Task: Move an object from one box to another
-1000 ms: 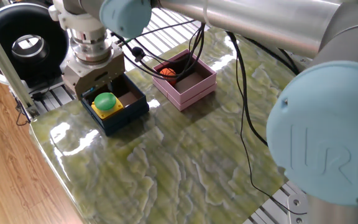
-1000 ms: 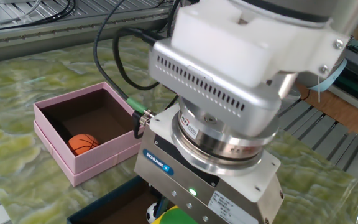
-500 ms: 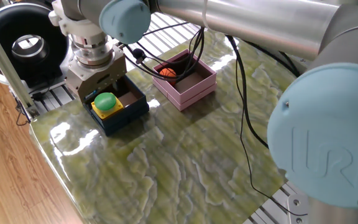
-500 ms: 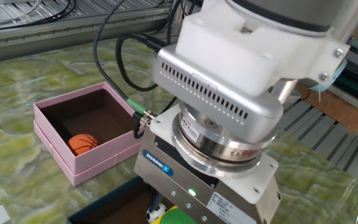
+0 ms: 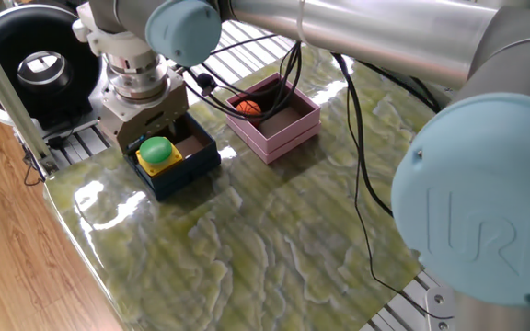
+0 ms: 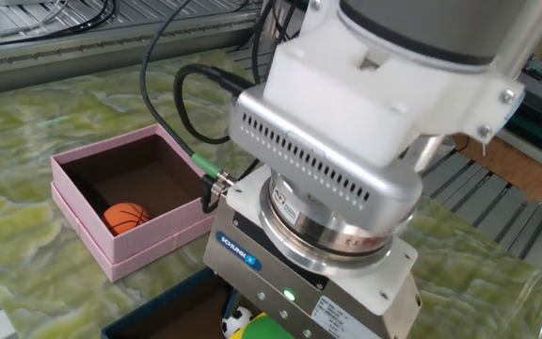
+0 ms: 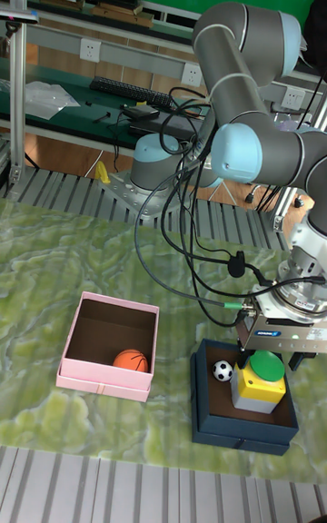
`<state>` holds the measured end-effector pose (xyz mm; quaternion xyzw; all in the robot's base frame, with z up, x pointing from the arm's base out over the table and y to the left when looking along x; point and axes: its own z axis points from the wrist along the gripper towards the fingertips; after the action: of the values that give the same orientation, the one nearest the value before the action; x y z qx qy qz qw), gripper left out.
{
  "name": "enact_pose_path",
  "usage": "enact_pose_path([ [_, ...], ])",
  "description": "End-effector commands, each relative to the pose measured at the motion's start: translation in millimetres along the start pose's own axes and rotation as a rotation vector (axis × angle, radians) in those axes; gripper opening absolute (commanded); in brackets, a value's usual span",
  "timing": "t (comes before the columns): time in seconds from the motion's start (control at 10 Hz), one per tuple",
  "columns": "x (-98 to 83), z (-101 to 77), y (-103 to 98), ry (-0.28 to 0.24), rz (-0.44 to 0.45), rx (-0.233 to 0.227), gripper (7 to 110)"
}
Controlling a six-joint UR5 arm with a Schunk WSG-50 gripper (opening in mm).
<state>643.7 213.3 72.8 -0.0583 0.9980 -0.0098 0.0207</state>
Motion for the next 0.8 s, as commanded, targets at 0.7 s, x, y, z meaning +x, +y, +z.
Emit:
enact_pose_path([
  [0.7, 4.0, 7.8, 3.7, 0.033, 0.029, 0.018, 88],
])
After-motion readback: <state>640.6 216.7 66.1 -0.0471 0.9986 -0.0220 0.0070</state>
